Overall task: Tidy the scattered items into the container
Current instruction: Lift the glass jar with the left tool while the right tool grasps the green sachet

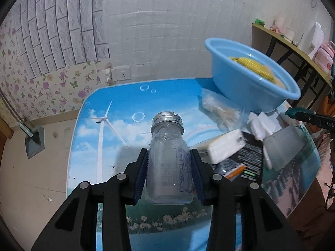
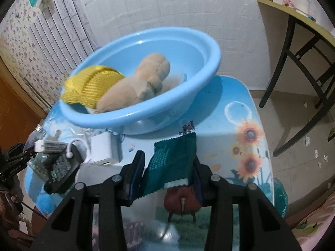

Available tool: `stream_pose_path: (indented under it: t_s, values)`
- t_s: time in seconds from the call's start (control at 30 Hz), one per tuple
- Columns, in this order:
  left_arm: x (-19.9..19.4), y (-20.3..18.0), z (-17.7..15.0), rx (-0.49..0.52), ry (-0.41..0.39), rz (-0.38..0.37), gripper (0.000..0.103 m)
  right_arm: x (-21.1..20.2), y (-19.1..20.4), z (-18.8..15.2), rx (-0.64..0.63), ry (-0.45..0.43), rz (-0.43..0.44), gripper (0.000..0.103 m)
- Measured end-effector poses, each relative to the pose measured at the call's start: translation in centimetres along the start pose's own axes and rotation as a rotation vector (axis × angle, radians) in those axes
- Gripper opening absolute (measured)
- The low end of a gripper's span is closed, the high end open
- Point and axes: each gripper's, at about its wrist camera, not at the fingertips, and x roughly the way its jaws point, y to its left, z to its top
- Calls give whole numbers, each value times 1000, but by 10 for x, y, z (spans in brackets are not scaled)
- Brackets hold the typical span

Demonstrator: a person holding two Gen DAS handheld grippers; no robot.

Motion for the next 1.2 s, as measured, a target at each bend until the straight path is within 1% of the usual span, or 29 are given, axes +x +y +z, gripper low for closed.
stream_pose_path:
  t_s: [0.03, 0.17, 0.27, 0.33, 0.4, 0.47, 0.53, 0.6, 0.7, 0.8, 0.9, 0.97, 1.07, 1.13, 1.2]
  values:
    - [-5, -1, 1, 3, -8, -1, 38, 0, -3, 7, 0, -5, 3, 41]
    - [-17, -6, 3, 18, -29, 7, 38, -24, -2, 2, -3, -52, 22, 41]
    - [-24, -7, 6, 24, -38, -4, 38, -45, -4, -2, 7, -75, 43, 41]
    - [-29, -9, 8, 34, -44, -10, 38, -52, -5, -6, -3, -90, 53, 41]
    - [-31, -13, 11, 50, -46, -13, 38, -57, -4, -3, -15, -99, 58, 41]
    - [-32, -17, 14, 62, -51, -7, 38, -55, -5, -3, -11, -94, 60, 41]
    - [-35, -18, 16, 62, -60, -10, 38, -46, -13, -7, 25, -62, 66, 41]
    - [-37, -20, 16, 55, -66, -17, 38, -39, -21, -11, 60, -39, 42, 42]
    - [-38, -23, 11, 51, -62, -21, 38, -30, -27, -20, 54, -6, -24, 50]
    - [-36, -23, 8, 49, -49, -16, 38, -23, -31, -30, 47, 19, -38, 50]
    - [-35, -21, 5, 16, -40, -26, 38, -18, -32, -35, 30, 31, -60, 50]
    - [-35, -21, 4, 0, -38, -31, 38, -13, -32, -37, 33, 40, -57, 50]
    - [-34, -24, 3, 7, -34, -25, 38, -5, -29, -36, 19, 48, -58, 50]
    - [-36, -25, 4, 16, -36, -20, 38, 4, -26, -33, 10, 66, -77, 50]
    - [-39, -25, 5, 20, -41, -17, 38, 9, -24, -31, 1, 62, -93, 50]
